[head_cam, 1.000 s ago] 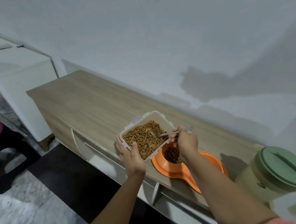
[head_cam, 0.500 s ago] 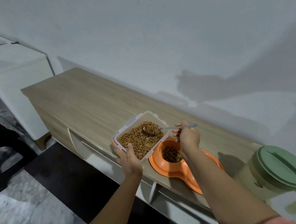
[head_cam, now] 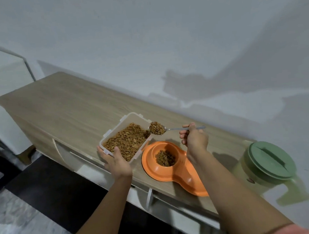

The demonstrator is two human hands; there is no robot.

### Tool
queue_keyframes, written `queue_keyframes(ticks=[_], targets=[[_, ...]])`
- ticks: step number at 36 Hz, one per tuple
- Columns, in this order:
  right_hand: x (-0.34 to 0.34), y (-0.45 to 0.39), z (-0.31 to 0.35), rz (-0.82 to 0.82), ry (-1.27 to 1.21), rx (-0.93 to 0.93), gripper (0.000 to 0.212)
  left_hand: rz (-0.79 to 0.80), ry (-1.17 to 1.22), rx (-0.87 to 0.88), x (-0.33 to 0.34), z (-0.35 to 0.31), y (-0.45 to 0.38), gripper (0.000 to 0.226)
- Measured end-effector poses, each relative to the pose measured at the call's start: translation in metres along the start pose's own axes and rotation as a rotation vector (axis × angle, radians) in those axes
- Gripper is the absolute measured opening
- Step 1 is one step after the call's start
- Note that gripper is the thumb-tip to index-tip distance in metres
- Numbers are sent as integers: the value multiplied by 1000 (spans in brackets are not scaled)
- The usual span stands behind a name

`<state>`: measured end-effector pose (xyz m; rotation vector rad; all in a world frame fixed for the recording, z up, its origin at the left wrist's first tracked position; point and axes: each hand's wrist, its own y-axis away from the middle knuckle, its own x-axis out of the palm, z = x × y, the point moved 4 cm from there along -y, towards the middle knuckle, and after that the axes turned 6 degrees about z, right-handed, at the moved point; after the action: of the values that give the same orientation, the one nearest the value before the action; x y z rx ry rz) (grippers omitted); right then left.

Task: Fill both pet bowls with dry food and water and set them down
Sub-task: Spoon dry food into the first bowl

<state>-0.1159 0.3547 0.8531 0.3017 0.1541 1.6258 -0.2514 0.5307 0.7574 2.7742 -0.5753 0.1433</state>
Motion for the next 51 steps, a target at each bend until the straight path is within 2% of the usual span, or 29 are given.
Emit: queue_keyframes(ticks=[5, 8, 12, 15, 19, 22, 26, 30, 33, 35, 42, 46, 49, 51], targets=[[-28, -1, 1, -71, 59, -78, 36, -29, 3, -4, 3, 2, -4, 60], [-37, -3, -5, -99, 271, -178, 35, -39, -5, -19, 4, 2, -3, 61], [-34, 7, -15, 54, 691, -394, 31, -38, -30, -42, 4, -1, 3, 60], [-25, 19, -19, 182, 857, -610, 21, -40, -44, -49, 3, -4, 6, 59], [-9, 35, 1, 142, 853, -883, 16, -6, -38, -26, 0, -8, 8, 60], [9, 49, 22, 142, 794, -1069, 26, 22, -15, -15, -2, -13, 12, 60], [38, 61, 30, 276, 787, -1150, 31, 81, -2, -25, -7, -18, 19, 58], [73, 82, 21, 388, 1002, -1253, 29, 85, -68, -41, -19, -23, 27, 58], [85, 84, 7, 446, 1246, -1279, 23, 121, -64, -71, -20, -22, 35, 60], [95, 85, -5, 545, 1359, -1219, 28, 121, -78, -77, -24, -25, 39, 58], [113, 92, -21, 773, 1551, -1058, 37, 113, -82, -34, -40, -33, 43, 57], [116, 94, -28, 884, 1565, -998, 39, 121, -30, -51, -47, -29, 47, 58], [112, 94, -27, 844, 1456, -966, 41, 137, -19, -70, -50, -20, 44, 64], [106, 92, -20, 694, 1338, -1000, 37, 151, -19, -79, -52, -20, 43, 70]])
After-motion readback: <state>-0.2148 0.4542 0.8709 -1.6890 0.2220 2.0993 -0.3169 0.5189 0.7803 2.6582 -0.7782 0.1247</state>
